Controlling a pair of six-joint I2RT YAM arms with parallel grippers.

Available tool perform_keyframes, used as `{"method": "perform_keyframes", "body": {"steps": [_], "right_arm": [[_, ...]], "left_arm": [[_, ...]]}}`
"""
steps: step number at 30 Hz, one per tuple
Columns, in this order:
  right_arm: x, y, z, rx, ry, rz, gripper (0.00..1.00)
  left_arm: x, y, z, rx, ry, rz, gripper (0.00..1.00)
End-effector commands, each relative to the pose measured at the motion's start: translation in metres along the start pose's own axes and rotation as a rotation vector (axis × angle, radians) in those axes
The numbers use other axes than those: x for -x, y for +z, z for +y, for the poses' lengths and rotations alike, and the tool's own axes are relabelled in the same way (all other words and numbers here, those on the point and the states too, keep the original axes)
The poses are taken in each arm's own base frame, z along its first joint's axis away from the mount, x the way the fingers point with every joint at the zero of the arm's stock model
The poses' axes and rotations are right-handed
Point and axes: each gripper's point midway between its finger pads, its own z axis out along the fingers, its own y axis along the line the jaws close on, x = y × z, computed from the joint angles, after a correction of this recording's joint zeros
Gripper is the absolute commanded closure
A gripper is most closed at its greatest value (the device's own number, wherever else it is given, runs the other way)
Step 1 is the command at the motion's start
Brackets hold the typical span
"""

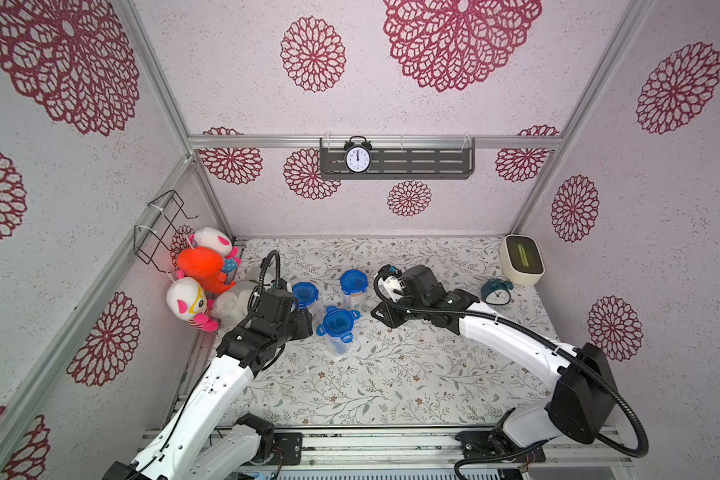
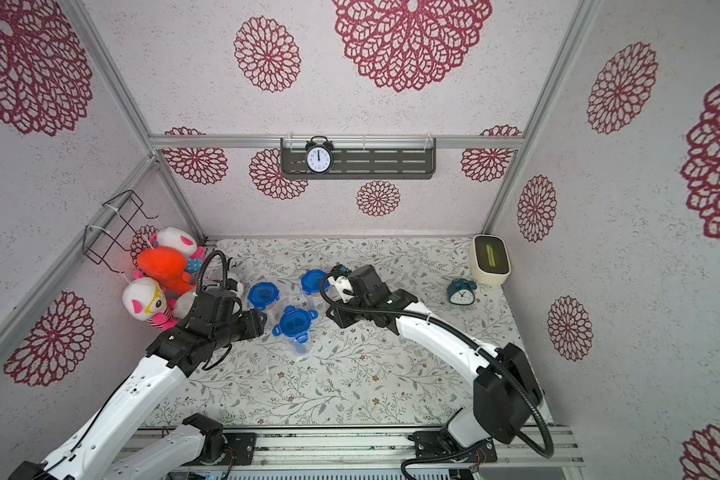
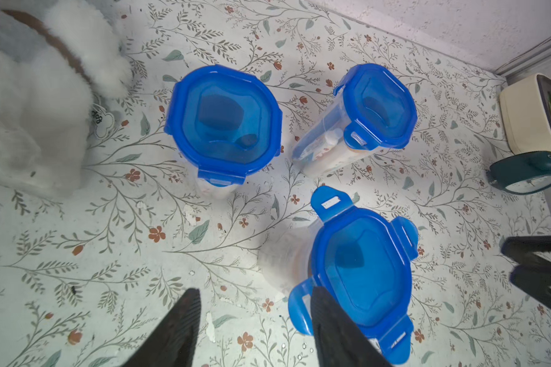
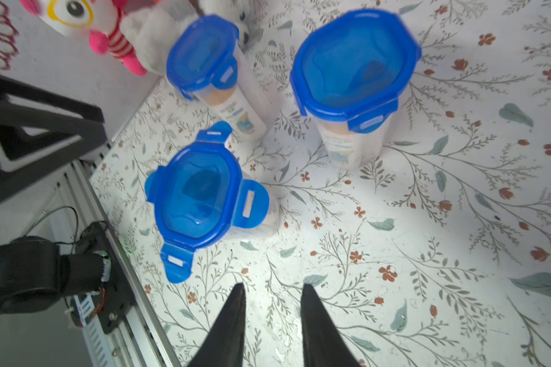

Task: Pack away toiletry kits
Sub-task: Close the lid on the container, then adjust the lid on the container.

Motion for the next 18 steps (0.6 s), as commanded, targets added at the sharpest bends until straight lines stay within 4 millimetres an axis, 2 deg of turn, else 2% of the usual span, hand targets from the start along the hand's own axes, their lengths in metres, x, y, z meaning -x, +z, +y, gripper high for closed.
{"method": "perform_keyframes", "body": {"steps": [1, 3, 8, 18], "right_arm": [[-0.011, -0.005, 0.0, -0.009, -0.106, 0.097, 0.74], [-0.01, -0.002, 0.0, -0.001, -0.116, 0.112, 0.75], [-0.002, 0.011, -0.002, -0.003, -0.099, 0.121, 0.82], [0.017, 0.039, -0.009, -0.02, -0.029, 0.108, 0.94]], "left_arm": [[0.01, -0.002, -0.017, -0.085, 0.027, -0.023, 0.41], [0.012, 0.0, -0.021, -0.102, 0.025, -0.022, 0.4], [0.009, 0.01, -0.015, -0.055, 0.021, 0.007, 0.41], [0.013, 0.009, -0.014, -0.059, 0.042, -0.019, 0.4]]}}
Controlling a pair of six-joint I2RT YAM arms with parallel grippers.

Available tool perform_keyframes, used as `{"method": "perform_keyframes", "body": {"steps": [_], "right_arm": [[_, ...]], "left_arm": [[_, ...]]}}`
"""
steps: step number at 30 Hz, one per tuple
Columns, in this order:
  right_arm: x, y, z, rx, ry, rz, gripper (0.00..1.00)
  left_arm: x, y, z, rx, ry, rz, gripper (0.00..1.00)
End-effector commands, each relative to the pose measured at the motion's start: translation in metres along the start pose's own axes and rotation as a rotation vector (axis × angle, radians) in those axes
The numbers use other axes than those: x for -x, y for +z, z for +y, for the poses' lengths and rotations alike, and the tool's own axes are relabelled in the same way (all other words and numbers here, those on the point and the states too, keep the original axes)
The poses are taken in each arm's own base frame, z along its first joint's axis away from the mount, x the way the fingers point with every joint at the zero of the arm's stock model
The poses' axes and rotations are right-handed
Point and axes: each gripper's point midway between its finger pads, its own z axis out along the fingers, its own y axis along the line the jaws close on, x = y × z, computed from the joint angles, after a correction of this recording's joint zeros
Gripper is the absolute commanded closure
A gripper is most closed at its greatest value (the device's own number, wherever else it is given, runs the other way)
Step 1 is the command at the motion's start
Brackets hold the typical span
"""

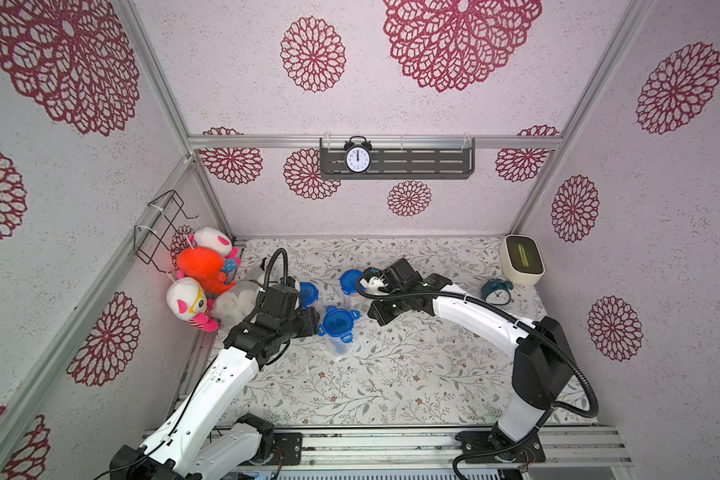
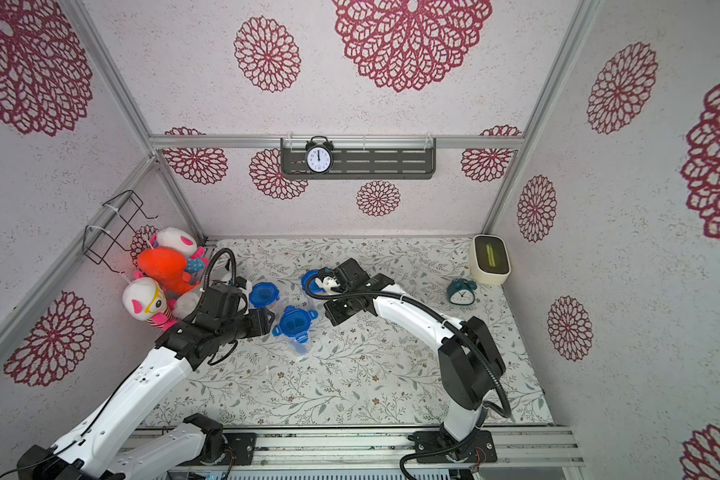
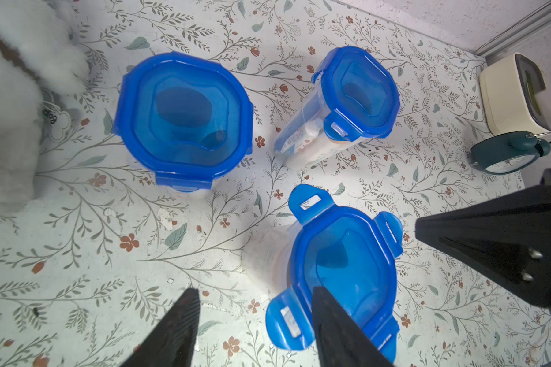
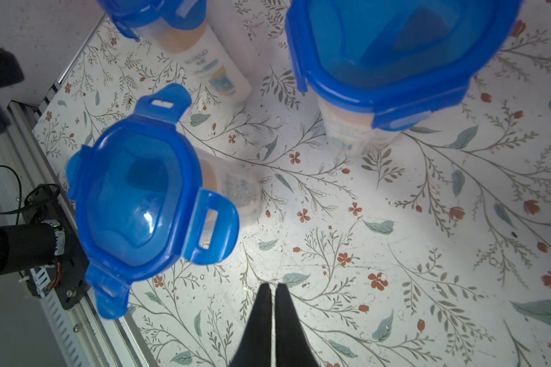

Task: Pack away toiletry kits
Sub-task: Adjust the lid on the container.

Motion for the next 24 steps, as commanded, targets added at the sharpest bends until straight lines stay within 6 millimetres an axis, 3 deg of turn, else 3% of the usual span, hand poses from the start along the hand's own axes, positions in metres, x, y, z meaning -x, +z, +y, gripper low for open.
{"method": "perform_keyframes", "body": {"steps": [1, 24], "right_arm": [[0.017, -0.003, 0.002, 0.001, 0.019, -0.038, 0.94], [0.036, 0.018, 0.017, 0.047, 0.014, -0.027, 0.96]], "left_arm": [[0.013, -0.005, -0.004, -0.018, 0.025, -0.054, 0.39], [0.012, 0.004, -0.008, -0.048, 0.051, -0.04, 0.38]]}}
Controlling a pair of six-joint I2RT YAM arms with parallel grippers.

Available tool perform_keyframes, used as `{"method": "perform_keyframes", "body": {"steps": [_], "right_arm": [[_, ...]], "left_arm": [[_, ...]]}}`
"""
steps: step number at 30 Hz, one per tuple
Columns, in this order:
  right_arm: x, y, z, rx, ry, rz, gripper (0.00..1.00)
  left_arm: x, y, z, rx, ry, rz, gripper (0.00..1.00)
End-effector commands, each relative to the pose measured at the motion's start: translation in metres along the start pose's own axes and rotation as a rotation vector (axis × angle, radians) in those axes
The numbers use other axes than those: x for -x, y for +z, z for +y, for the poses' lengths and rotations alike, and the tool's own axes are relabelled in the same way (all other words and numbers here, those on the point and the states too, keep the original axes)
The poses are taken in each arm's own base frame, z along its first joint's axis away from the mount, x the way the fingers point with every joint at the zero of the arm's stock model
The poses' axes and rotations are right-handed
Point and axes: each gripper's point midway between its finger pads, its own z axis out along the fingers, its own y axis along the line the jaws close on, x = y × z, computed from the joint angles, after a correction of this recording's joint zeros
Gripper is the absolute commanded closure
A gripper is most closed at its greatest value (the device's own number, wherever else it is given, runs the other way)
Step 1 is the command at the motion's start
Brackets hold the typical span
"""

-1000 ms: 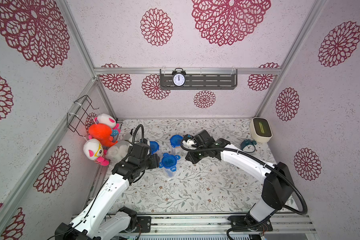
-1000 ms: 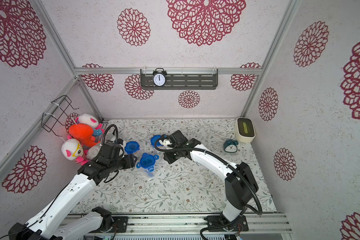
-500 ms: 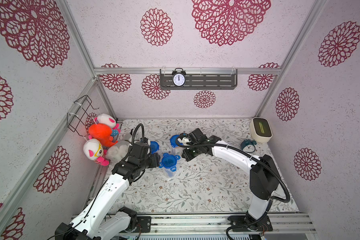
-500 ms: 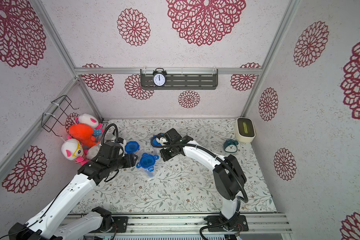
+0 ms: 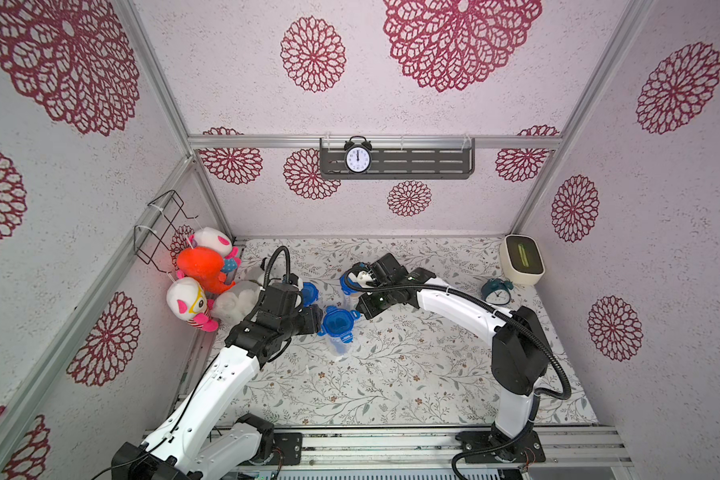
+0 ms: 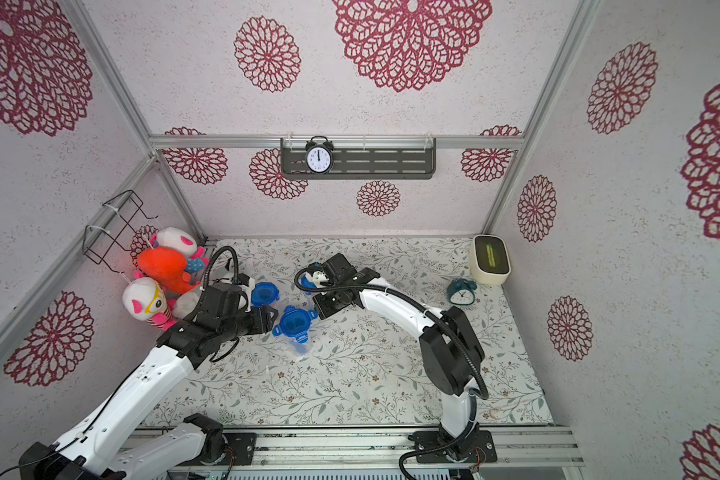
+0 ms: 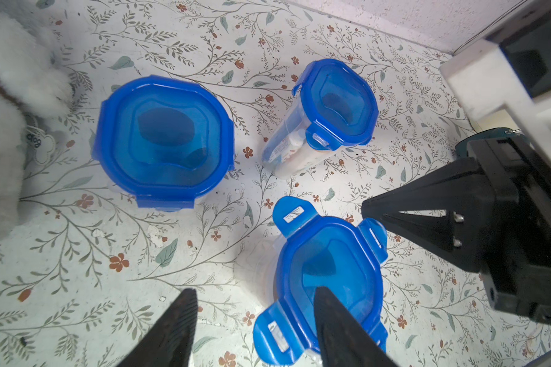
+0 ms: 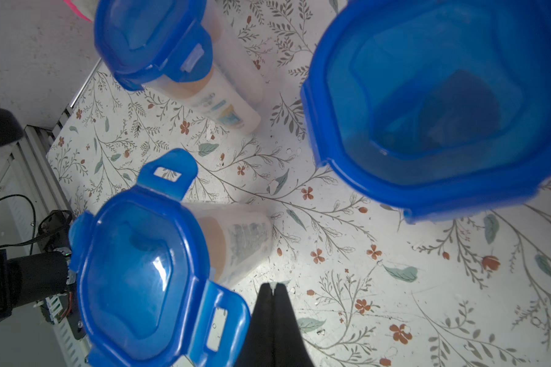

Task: Pack away toiletry kits
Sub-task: Adjust the lid on the container.

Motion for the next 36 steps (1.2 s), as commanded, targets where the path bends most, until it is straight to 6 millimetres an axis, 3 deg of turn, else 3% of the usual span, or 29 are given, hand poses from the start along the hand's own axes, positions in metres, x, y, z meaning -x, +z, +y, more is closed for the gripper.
{"method": "perform_keyframes", "body": {"steps": [1, 36], "right_arm": [[0.008, -0.004, 0.007, 0.012, -0.007, -0.012, 0.96], [0.012, 0.012, 0.004, -0.057, -0.042, 0.03, 0.95]], "left_arm": [[0.004, 0.002, 0.0, -0.008, 0.018, -0.014, 0.38], [0.004, 0.004, -0.005, -0.035, 0.0, -0.009, 0.38]]}}
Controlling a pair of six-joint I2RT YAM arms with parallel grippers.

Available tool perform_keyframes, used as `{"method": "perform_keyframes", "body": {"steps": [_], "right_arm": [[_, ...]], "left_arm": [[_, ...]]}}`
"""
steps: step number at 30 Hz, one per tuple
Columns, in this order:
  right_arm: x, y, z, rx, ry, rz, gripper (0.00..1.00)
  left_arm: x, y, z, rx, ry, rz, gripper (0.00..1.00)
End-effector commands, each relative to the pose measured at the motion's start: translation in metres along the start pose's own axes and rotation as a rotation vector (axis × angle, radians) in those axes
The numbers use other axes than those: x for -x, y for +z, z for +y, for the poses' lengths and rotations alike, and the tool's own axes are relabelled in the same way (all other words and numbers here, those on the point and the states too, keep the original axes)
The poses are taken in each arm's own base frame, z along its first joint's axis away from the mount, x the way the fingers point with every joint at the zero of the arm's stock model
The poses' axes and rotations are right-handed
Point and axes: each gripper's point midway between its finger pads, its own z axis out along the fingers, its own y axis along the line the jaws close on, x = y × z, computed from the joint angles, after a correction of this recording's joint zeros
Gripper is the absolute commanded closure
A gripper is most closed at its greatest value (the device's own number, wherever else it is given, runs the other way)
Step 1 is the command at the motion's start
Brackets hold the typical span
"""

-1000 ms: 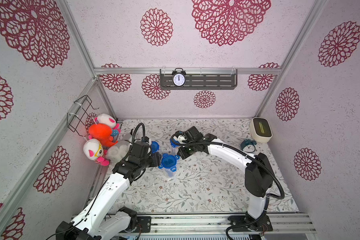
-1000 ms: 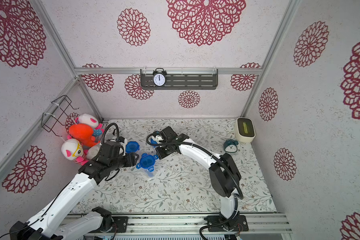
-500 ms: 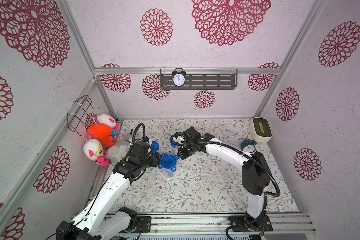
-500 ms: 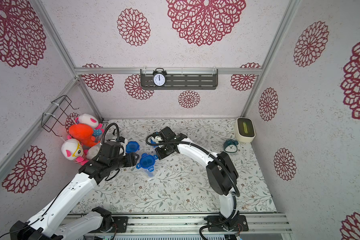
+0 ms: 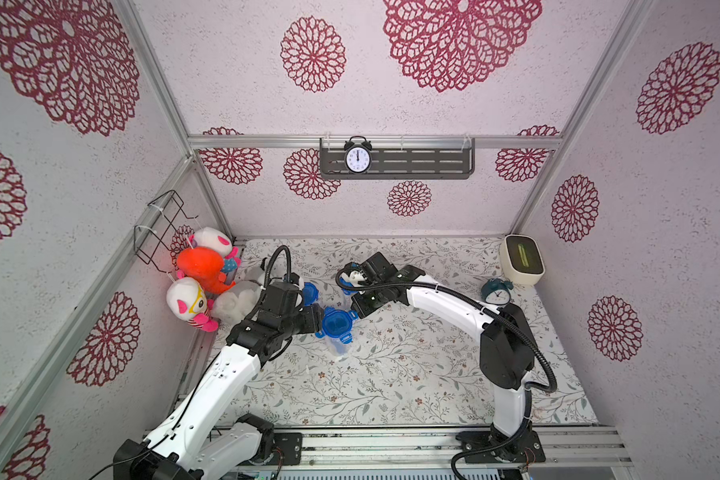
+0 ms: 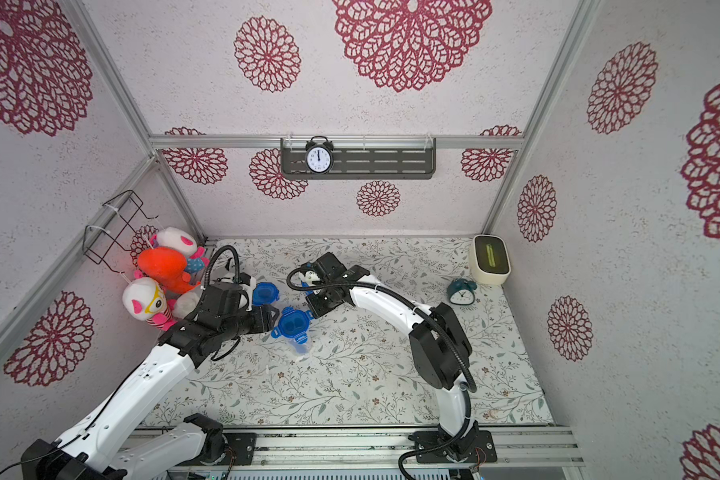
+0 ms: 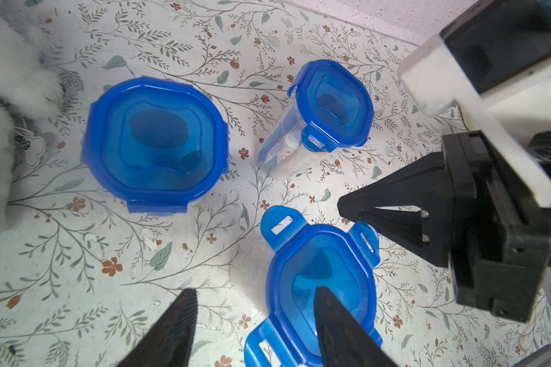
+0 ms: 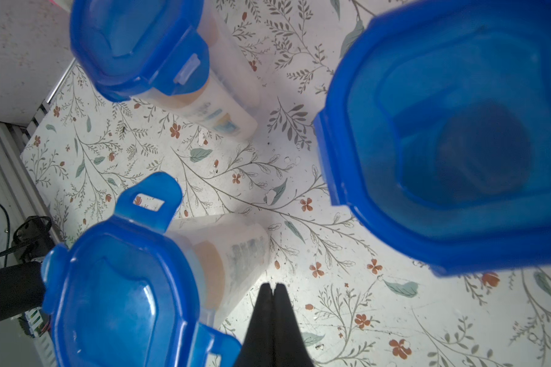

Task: Pack away toiletry kits
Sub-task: Adjust the lid on the container.

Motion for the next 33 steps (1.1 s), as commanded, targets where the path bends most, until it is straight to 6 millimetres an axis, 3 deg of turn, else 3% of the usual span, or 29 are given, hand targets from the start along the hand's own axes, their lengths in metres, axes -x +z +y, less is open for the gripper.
{"method": "perform_keyframes", "body": {"steps": [1, 12, 18, 20, 23, 26, 30, 33], "right_arm": [[0.006, -0.005, 0.002, -0.014, -0.02, -0.008, 0.95], [0.008, -0.007, 0.0, -0.027, -0.019, -0.018, 0.95], [0.017, -0.027, -0.027, -0.124, 0.049, -0.086, 0.88], [0.018, -0.043, -0.041, -0.168, 0.081, -0.131, 0.78], [0.019, -0.07, -0.053, -0.236, 0.103, -0.192, 0.47], [0.017, -0.092, -0.049, -0.242, 0.131, -0.243, 0.21], [0.013, -0.11, -0.038, -0.217, 0.196, -0.301, 0.13], [0.013, -0.107, -0.013, -0.204, 0.188, -0.295, 0.09]], "left_arm": [[0.004, 0.001, 0.0, -0.01, 0.001, -0.014, 0.38], [0.003, 0.0, -0.004, -0.035, 0.003, -0.018, 0.38], [0.003, -0.002, -0.001, -0.013, 0.024, -0.007, 0.36], [0.007, -0.007, 0.001, 0.009, 0.027, -0.013, 0.29], [0.009, -0.012, 0.006, 0.045, 0.022, -0.014, 0.24], [0.006, -0.015, 0.018, 0.108, 0.001, -0.015, 0.2], [0.003, -0.02, 0.038, 0.17, -0.066, -0.053, 0.13], [0.003, -0.025, 0.046, 0.128, -0.145, -0.101, 0.09]]}}
